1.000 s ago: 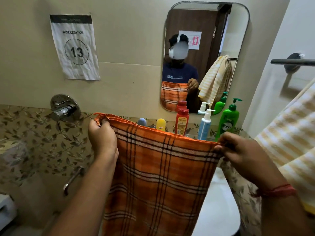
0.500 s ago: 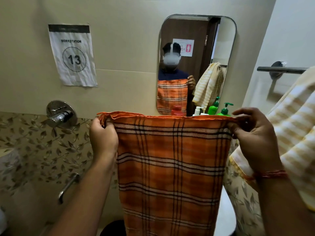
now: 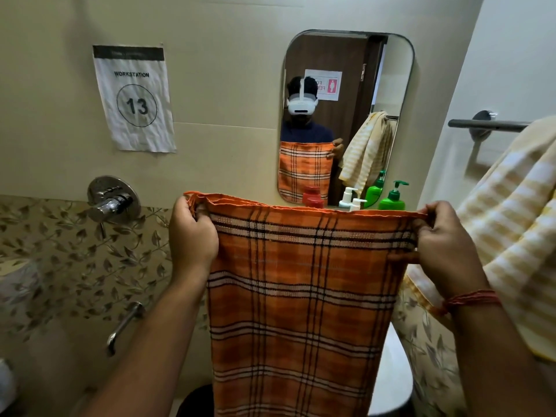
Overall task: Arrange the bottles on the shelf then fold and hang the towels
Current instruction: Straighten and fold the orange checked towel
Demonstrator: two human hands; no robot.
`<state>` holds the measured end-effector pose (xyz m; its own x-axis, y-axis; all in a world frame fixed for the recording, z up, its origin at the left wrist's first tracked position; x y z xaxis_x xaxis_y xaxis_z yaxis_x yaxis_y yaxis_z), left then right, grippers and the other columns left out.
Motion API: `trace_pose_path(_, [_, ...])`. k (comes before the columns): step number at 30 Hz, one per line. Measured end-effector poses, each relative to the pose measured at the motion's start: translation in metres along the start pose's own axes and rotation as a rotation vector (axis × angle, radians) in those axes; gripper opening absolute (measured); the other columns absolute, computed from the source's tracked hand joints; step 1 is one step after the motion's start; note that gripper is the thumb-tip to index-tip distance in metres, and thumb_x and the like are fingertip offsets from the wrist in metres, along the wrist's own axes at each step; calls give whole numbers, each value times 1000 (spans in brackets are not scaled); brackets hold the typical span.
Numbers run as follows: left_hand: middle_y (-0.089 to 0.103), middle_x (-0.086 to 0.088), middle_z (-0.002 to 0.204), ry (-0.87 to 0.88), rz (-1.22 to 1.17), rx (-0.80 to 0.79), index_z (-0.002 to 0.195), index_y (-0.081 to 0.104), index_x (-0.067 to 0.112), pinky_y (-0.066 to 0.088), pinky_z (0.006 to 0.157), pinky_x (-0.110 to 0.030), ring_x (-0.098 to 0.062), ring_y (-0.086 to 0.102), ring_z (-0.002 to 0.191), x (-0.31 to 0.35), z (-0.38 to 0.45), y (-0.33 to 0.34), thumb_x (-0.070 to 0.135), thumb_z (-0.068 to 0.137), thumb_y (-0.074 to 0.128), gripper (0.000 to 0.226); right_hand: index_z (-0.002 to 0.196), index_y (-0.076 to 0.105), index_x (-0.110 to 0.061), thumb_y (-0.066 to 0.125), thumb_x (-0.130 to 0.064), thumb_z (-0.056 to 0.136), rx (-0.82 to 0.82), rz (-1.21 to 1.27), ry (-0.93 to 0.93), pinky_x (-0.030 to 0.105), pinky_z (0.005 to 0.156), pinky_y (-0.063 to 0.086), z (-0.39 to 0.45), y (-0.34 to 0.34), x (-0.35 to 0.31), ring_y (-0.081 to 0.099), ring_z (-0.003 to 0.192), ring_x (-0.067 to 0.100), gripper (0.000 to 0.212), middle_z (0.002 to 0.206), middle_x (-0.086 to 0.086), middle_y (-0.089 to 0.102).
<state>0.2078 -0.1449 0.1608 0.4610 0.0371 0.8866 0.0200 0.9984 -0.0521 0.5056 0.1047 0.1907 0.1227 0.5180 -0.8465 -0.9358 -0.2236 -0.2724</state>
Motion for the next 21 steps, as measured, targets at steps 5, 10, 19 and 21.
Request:
trace_pose_path(5, [51, 13, 104, 57, 46, 21, 141, 45, 3, 30, 67, 2, -12, 46, 103, 12, -13, -6, 2, 103, 37, 38, 90, 49, -42, 44, -13, 99, 72, 5, -78, 57, 73, 59, -10, 0, -8, 68, 88, 35, 31, 101, 8, 65])
trace_pose_path(10, [51, -6, 105, 209, 135, 82, 130, 47, -3, 32, 68, 5, -20, 50, 94, 17, -19, -17, -12, 93, 35, 40, 95, 52, -41, 51, -11, 96, 206, 74, -177, 57, 82, 57, -20, -4, -18, 66, 93, 34, 30, 103, 8, 67])
trace_pose_path(19, [54, -4, 95, 92, 122, 42, 125, 50, 3, 31, 55, -19, -8, 47, 70, 4, -27, -23, 20, 109, 36, 27, 110, 58, -18, 58, -14, 96, 97, -252, -221, 22, 74, 43, -28, -5, -10, 61, 86, 18, 15, 92, -1, 64])
trace_pose_path(21, [51, 3, 86, 37, 98, 25, 122, 51, 6, 32, 55, -21, -3, 45, 68, 2, -27, -23, 23, 108, 37, 26, 108, 59, -17, 60, -14, 96, 66, -335, -229, 21, 71, 40, -33, -2, -9, 58, 82, 16, 13, 88, 0, 63])
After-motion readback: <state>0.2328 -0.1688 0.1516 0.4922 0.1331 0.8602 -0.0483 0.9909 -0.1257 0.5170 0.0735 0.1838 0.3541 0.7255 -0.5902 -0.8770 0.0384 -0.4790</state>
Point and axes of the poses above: each hand's wrist, its own z-axis towards the middle knuckle, its own y-axis out of the palm, x = y × z, the point moved 6 cm from there along z, towards the middle knuckle
